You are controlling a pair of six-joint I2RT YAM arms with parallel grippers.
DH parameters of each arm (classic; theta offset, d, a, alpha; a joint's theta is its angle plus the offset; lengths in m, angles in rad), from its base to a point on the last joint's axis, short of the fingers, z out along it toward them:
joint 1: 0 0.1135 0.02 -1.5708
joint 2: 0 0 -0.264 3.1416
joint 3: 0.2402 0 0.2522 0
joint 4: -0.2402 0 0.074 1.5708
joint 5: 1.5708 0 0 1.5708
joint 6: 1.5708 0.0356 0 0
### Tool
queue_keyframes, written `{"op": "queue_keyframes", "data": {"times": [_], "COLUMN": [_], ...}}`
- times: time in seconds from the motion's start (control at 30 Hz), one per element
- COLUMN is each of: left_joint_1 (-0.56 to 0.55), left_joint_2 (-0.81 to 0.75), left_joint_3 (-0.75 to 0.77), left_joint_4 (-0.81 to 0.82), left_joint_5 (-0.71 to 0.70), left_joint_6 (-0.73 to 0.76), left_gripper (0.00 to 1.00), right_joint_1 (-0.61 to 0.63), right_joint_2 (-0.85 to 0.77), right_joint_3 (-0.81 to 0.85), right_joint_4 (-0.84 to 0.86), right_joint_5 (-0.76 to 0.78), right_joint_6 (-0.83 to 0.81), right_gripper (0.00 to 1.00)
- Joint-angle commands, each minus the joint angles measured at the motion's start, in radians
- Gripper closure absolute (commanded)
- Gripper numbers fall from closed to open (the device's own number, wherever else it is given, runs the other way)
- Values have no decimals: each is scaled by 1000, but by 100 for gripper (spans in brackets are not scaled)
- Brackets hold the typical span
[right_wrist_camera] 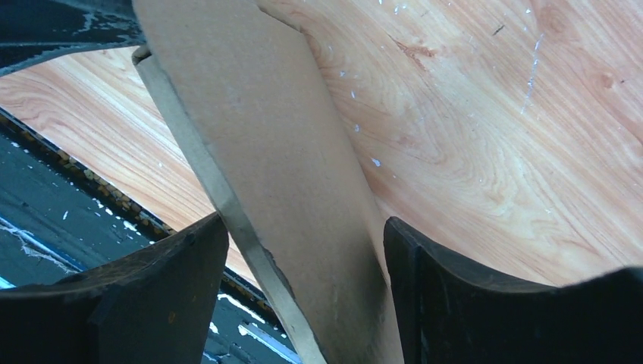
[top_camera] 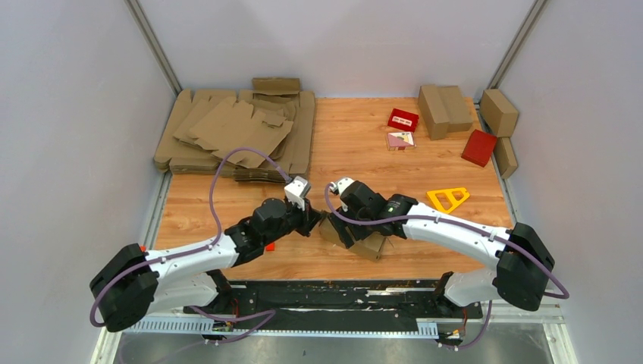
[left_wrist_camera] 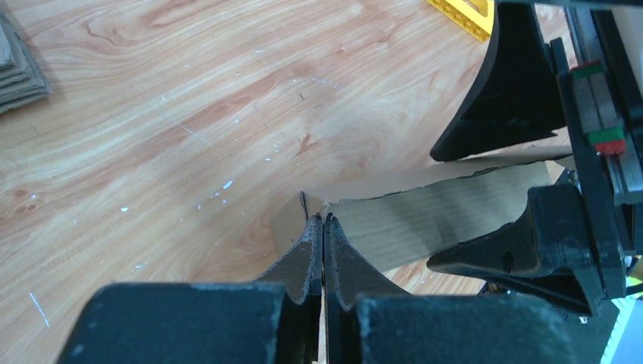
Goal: Fold the paper box
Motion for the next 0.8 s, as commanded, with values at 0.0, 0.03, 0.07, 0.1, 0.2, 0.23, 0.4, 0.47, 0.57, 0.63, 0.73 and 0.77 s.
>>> {"op": "queue_keyframes", "data": {"times": [0.0, 0.03, 0.07, 0.1, 0.2, 0.23, 0.4, 0.47, 0.57, 0.63, 0.73, 0.77], "left_joint_1": [-6, -11, -16, -19, -22, -22, -22, -21, -17, -6, 42, 55], "left_joint_2": [3, 12, 21, 29, 34, 29, 8, 10, 14, 23, 65, 76], "left_joint_3": [-47, -53, -54, -55, -54, -51, -3, 25, 41, 41, 59, 65], "left_joint_4": [-61, -47, -39, -36, -36, -41, -91, -115, -121, -86, -72, -75], "left_joint_5": [-11, -6, -8, -13, -26, -38, -105, -141, -212, -230, -237, -238], "left_joint_6": [37, 25, 24, 24, 30, 34, 74, 105, 135, 146, 148, 147], "left_gripper": [100, 100, 100, 100, 100, 100, 100, 100, 100, 100, 100, 100], "right_joint_1": [-5, -5, -5, -3, -4, -4, -15, -27, -46, -55, -75, -82], "right_joint_2": [-10, -9, -6, -5, 4, 10, 66, 95, 144, 178, 254, 276], "right_joint_3": [-3, -3, -3, -2, -1, 1, 44, 68, 116, 156, 240, 262], "right_joint_4": [4, 7, 10, 14, 24, 30, 63, 91, 124, 140, 121, 110], "right_joint_5": [43, 41, 40, 34, 28, 33, 69, 61, 55, 53, 70, 80], "right_joint_6": [-4, -4, -3, -4, -8, -12, -31, -41, -56, -78, -129, -140], "right_gripper": [24, 24, 23, 23, 25, 27, 35, 37, 39, 40, 31, 25]}}
